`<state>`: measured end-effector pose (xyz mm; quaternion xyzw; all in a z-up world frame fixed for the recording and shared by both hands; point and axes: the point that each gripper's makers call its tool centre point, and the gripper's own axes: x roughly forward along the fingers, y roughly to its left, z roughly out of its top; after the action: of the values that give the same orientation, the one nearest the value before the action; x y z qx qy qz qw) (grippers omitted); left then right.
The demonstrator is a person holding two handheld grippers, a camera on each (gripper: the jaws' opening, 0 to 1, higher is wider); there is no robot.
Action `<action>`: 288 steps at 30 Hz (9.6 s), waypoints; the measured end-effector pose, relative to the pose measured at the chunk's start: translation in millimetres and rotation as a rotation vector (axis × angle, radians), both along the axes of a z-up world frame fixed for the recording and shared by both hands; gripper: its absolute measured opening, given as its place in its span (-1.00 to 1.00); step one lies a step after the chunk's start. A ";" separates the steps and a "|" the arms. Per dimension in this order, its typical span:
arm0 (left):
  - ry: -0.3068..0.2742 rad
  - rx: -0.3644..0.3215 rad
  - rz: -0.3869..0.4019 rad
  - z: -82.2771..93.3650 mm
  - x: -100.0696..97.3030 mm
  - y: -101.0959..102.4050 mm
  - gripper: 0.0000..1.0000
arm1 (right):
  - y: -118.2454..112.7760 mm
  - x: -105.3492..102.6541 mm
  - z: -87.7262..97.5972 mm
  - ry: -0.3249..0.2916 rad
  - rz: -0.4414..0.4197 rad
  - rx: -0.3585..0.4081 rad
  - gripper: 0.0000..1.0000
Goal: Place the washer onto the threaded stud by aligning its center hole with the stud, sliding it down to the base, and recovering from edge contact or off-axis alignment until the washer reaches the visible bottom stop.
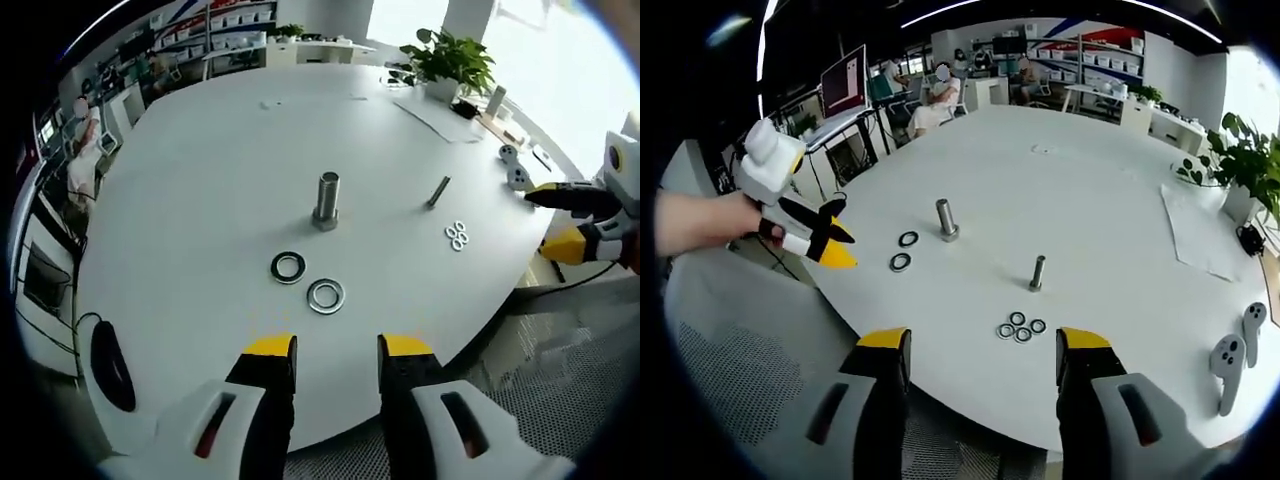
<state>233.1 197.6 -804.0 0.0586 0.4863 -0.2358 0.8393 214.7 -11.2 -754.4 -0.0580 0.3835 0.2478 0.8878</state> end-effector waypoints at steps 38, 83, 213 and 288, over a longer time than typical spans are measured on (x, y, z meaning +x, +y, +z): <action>0.102 0.127 -0.096 -16.6 36.5 6.3 -0.34 | -1.7 0.9 0.7 -0.002 -0.006 0.010 0.24; 0.176 0.288 -0.313 -62.4 42.4 -24.2 -0.57 | -1.6 -2.3 -2.6 0.008 0.010 -0.007 0.24; -0.016 0.302 -0.489 8.3 123.9 -66.2 -0.63 | -7.0 7.7 -2.8 0.032 -0.075 0.061 0.25; -0.151 0.253 -0.492 23.8 148.2 -88.3 -1.00 | -8.8 6.5 -10.7 0.035 -0.043 -0.004 0.27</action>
<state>381.3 109.3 -780.2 0.2967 0.4193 -0.3648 0.7766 221.2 -20.0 -765.1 -0.0473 0.4006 0.2286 0.8860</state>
